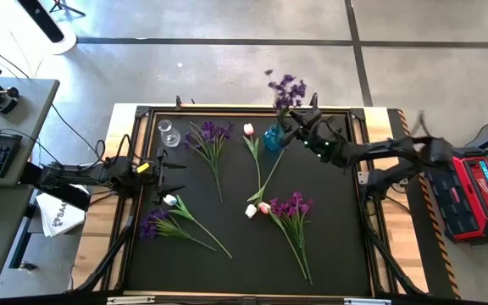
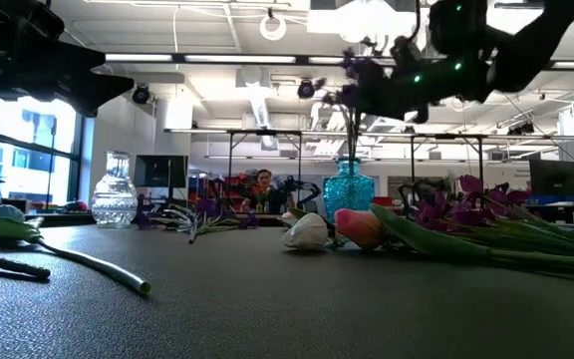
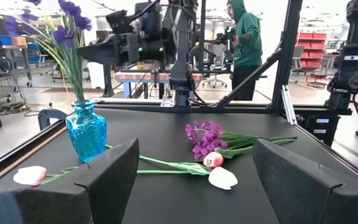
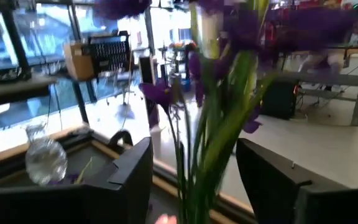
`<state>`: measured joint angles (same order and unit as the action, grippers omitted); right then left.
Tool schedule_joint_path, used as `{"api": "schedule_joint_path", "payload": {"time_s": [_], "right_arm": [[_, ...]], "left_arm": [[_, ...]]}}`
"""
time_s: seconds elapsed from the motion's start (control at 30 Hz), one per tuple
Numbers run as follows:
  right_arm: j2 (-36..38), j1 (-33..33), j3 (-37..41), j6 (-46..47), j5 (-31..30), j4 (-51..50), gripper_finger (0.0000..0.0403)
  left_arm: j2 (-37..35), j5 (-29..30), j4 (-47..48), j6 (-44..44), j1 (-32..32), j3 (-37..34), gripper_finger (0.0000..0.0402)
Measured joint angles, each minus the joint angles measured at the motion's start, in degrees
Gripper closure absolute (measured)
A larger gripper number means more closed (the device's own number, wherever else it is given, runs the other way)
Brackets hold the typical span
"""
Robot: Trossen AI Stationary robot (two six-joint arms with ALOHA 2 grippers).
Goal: Sort flowers into vase by color
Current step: Put the top pink tulip into the transparent vase
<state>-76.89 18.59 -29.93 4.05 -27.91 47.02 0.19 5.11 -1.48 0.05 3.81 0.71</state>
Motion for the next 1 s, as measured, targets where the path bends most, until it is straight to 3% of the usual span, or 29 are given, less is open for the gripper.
{"api": "schedule_joint_path", "payload": {"time_s": [0.27, 0.47, 0.83, 1.0], "right_arm": [[16.25, -6.45, 0.00, 2.70, -4.51, -24.03, 0.0205], [21.68, -12.70, 0.00, 6.39, -7.46, -33.43, 0.0213], [12.81, -23.68, 0.00, 8.09, -7.46, -31.10, 0.0220], [6.80, -26.43, 0.00, 7.54, -7.43, -25.30, 0.0219]], "left_arm": [[0.01, 0.00, 0.00, 0.04, -0.01, 0.00, 0.0101], [0.00, -0.01, -0.04, -4.36, 0.00, 0.00, 0.0101], [0.02, -1.41, -9.94, -8.98, -0.01, 0.00, 0.0101], [2.68, 5.60, -20.30, -10.24, -0.04, 0.04, 0.0101]]}}
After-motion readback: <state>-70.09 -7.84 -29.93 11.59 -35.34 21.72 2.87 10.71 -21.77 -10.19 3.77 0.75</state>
